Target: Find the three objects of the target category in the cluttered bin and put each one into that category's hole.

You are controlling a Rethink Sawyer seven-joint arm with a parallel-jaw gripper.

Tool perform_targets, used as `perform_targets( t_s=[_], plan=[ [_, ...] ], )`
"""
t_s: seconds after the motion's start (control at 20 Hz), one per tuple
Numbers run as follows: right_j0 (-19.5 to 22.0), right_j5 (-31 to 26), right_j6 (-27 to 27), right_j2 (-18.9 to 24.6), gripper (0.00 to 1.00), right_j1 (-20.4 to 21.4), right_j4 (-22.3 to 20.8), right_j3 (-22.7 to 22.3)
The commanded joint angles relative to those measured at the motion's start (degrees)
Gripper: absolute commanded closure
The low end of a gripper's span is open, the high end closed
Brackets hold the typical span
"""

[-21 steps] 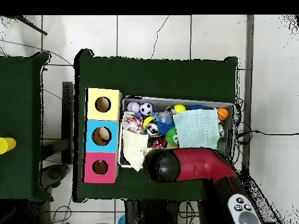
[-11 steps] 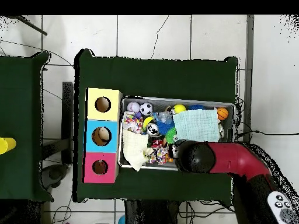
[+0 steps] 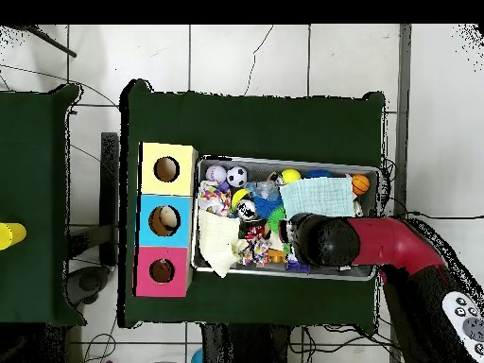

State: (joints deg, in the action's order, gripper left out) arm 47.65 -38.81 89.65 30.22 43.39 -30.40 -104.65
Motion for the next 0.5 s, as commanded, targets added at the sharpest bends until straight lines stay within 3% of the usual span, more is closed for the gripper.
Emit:
perform_targets(
  t_s=[0.05,0.3,0.5],
  plan=[
    [0.1,-0.8,-16.3,8.0,0.00,-2.8,-5.3,5.4],
    [2.2,-0.6,-18.7,11.1,0.00,-3.0,-6.8,5.5],
    [2.4,-3.9,-21.5,10.8,0.00,0.3,-10.4,6.2]
  ],
)
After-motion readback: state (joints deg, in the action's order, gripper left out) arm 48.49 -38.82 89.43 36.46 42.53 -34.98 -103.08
